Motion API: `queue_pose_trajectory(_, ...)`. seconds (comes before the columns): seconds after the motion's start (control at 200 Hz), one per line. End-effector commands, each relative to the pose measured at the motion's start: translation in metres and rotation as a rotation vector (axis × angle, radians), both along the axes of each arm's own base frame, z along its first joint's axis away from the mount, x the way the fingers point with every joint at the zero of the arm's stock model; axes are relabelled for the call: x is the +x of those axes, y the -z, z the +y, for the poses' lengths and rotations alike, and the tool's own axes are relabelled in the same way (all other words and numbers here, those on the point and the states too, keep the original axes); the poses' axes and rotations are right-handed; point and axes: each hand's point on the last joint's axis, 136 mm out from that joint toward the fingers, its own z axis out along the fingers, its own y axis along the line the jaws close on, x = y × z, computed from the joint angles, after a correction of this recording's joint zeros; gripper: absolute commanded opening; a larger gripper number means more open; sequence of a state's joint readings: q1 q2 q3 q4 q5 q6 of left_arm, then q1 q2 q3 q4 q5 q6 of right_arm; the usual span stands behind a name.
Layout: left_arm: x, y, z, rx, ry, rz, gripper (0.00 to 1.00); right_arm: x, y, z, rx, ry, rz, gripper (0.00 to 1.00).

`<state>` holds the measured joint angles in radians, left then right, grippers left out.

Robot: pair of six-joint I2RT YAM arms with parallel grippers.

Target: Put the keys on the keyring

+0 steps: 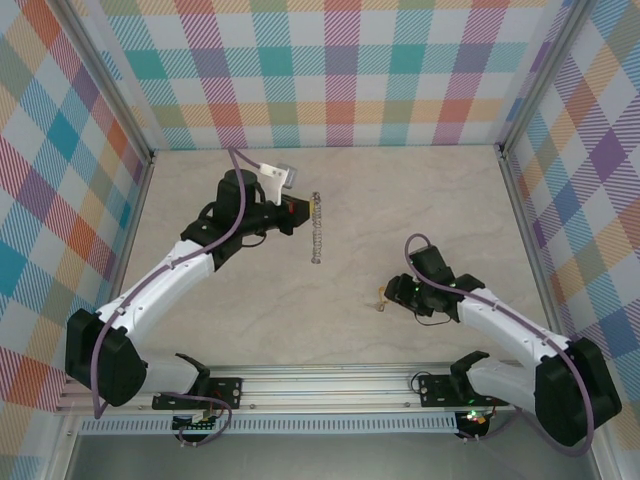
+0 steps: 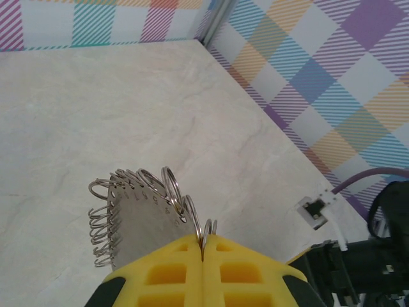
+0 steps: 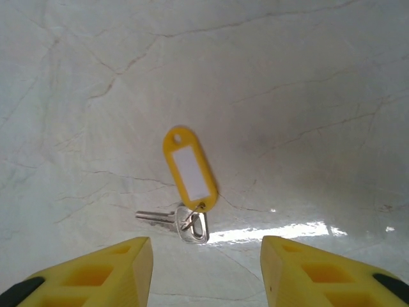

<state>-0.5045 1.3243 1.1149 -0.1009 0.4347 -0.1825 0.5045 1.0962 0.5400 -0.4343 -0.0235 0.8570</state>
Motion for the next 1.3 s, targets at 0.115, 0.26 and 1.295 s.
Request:
queue_pose_trajectory(0.115, -0.014, -0.019, -0.011, -0.033, 0.073, -0.082, 0.00, 0.012, 0.008, 0.009, -0.043, 0.053, 0.038, 0.48)
queue_pose_trajectory(0.26, -0.018, -0.019, -0.013, -0.038, 0.088, -0.090, 0.00, 0.018, 0.012, 0.019, -0.048, 0.038, 0.050, 0.46)
queue_pose_trajectory(1.295, -0.019, -0.004, -0.020, -0.027, 0.129, -0.070, 0.00, 0.024, 0.015, 0.029, -0.061, -0.008, 0.038, 0.00)
